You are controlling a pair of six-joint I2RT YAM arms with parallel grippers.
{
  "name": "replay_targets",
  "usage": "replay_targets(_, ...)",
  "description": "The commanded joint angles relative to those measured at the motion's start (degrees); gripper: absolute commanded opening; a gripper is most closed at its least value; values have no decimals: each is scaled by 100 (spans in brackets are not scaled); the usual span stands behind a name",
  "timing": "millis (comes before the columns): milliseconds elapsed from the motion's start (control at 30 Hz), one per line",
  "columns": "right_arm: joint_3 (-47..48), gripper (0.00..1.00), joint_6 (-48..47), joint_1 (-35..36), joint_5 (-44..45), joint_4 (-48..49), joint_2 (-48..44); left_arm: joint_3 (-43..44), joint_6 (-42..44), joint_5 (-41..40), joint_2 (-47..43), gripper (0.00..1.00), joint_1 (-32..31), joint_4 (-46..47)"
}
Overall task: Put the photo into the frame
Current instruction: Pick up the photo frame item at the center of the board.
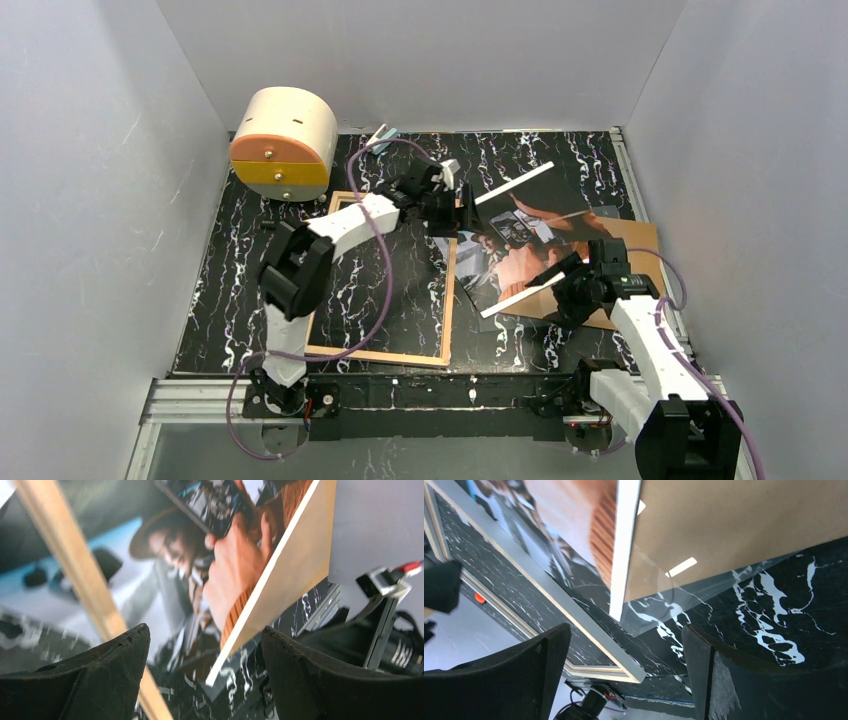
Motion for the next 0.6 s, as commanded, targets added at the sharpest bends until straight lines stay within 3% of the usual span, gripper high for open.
replay_targets(0,-553,91,542,-98,-480,358,-391,884,52,436,734,78,-177,360)
replay_targets(300,-1168,85,740,-129,-375,403,-582,946,7,838,1446,70,-500,1416)
replay_targets(567,-1012,86,680,-131,696,120,-553,909,268,238,1783,66,-643,1591)
